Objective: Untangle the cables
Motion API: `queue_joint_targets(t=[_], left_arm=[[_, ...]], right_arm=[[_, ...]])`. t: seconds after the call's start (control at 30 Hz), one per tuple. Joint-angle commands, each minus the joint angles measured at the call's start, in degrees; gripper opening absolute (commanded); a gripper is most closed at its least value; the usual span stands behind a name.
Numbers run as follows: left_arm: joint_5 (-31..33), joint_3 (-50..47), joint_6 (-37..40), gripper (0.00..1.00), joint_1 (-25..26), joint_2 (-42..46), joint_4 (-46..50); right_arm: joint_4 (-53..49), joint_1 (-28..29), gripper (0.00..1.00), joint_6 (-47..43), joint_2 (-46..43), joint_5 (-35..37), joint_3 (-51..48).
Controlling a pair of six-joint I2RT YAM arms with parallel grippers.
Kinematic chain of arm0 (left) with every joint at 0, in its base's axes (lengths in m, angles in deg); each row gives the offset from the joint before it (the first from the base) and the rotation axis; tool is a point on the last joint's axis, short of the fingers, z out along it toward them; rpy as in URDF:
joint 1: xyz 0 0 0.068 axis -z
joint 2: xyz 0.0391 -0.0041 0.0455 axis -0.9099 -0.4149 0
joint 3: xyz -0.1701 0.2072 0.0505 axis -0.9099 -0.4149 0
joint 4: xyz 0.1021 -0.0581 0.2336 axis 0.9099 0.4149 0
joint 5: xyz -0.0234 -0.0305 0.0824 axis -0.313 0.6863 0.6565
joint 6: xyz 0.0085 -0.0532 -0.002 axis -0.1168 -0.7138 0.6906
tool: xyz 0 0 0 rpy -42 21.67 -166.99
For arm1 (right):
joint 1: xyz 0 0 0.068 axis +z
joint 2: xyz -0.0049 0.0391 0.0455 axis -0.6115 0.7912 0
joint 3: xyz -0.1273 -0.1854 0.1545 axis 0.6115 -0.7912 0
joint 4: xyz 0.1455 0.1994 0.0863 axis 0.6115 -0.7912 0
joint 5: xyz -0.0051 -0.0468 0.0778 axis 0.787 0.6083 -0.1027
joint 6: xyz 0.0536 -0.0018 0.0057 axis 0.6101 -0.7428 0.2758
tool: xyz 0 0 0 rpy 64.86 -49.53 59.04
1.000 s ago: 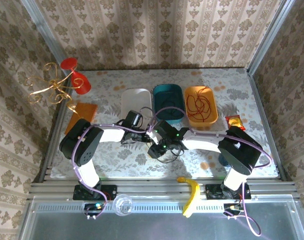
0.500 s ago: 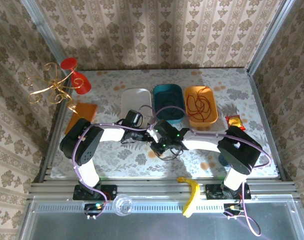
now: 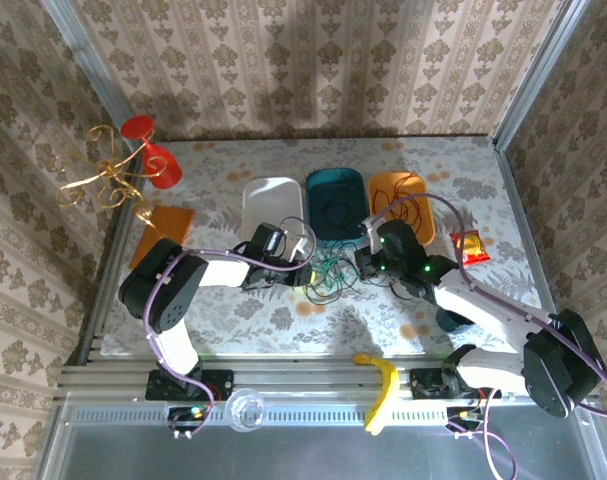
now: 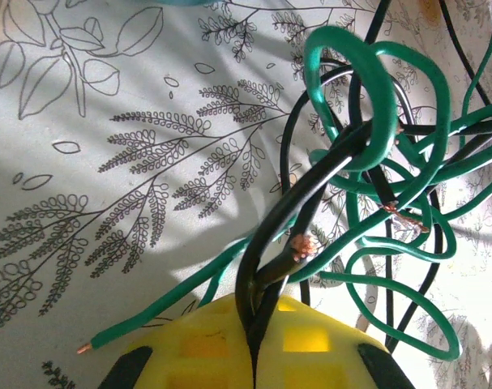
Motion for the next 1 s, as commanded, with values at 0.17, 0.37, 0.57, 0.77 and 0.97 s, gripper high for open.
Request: queue_joint_targets(t=[0.17, 0.37, 0.57, 0.77, 0.97], left_arm=[[4.49, -2.75, 1.32, 0.00, 0.47, -1.07, 6.08], [4.84, -2.58, 1.51, 0.00, 0.82, -0.96, 6.42], [4.93, -2.14, 1.93, 0.00, 1.25, -0.96, 7.40], [4.98, -1.83, 2.02, 0.00, 1.44, -1.05, 7.93], [5.11, -1.44, 2.16, 0.00, 1.61, -1.14, 8.37]], right_arm=[[-2.27, -2.22, 0.00, 2.33, 10.19, -5.46, 3.04], [0.29, -1.45, 0.00, 2.31, 18.79, -13.00, 5.46], [0.36, -0.74, 0.13, 2.30, 21.52, -14.79, 7.23], [1.15, -0.13, 0.24, 2.85, 23.62, -14.35, 7.82], [2.84, -0.02, 0.26, 3.78, 23.73, -13.30, 8.44]])
